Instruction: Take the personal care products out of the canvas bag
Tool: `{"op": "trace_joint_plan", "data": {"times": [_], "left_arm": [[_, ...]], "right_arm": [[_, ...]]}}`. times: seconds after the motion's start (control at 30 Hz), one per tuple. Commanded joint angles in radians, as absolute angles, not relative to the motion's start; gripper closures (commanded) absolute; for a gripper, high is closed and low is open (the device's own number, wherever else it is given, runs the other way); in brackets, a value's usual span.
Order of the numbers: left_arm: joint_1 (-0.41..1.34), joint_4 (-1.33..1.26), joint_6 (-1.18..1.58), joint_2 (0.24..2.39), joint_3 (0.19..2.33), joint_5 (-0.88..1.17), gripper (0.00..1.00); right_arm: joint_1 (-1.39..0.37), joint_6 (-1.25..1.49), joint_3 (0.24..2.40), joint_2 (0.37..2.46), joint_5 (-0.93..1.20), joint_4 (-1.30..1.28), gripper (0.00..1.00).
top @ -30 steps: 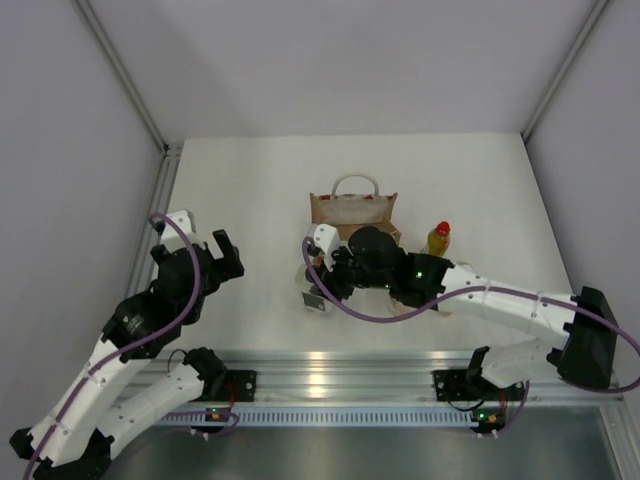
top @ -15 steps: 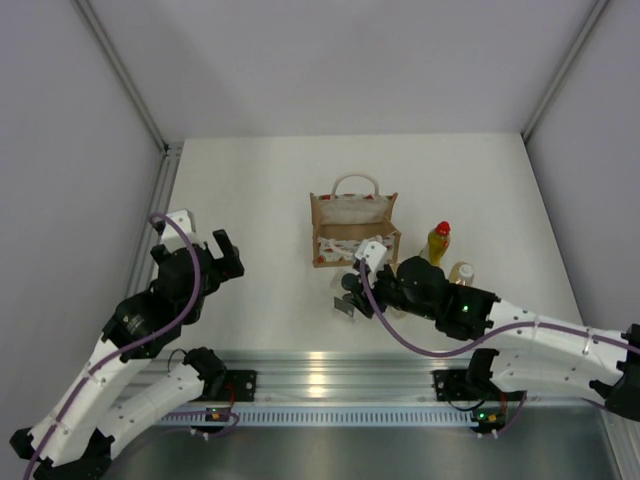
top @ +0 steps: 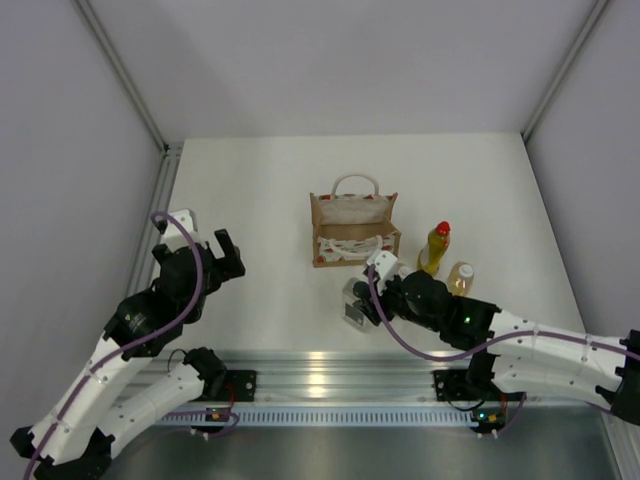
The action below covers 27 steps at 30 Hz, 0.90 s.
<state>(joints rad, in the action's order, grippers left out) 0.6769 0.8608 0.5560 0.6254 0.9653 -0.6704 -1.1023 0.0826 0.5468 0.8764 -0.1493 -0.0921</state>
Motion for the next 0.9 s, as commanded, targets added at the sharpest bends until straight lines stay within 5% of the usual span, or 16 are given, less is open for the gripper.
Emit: {"op": "trace_joint_plan", "data": {"times": [0.0, 0.17, 0.23, 0.33, 0.5, 0.73, 0.87], "left_arm": [[0.673, 0.851, 0.557, 0.630, 0.963, -0.669, 0.02], [0.673, 0.851, 0.555, 0.624, 0.965, -0.666, 0.02], [0.673, 0.851, 0.555, 0.626, 0.965, -0.663, 0.02], [0.672, 0.851, 0.555, 0.629, 0.966, -0.664, 0.02], [0.667, 0.850, 0.560, 0.629, 0.968, -0.670, 0.02], [0.540, 0.850, 0.569, 0.657, 0.976, -0.654, 0.02], [0.402, 0.831, 0.549, 0.657, 0.973, -0.578, 0.02]], "right_arm": [[-1.117, 0.124, 0.557, 0.825, -0.192, 0.127, 0.89], [-1.117, 0.144, 0.523, 0.805, -0.193, 0.130, 0.46], [-1.117, 0.144, 0.523, 0.795, -0.195, 0.123, 0.44], [-1.117, 0.143, 0.528, 0.775, -0.198, 0.107, 0.20], [-1.117, 0.138, 0.577, 0.729, -0.248, 0.037, 0.11], [-1.098, 0.253, 0.788, 0.709, -0.754, -0.312, 0.02], [-1.026, 0.308, 0.905, 0.671, -0.842, -0.541, 0.01]]}}
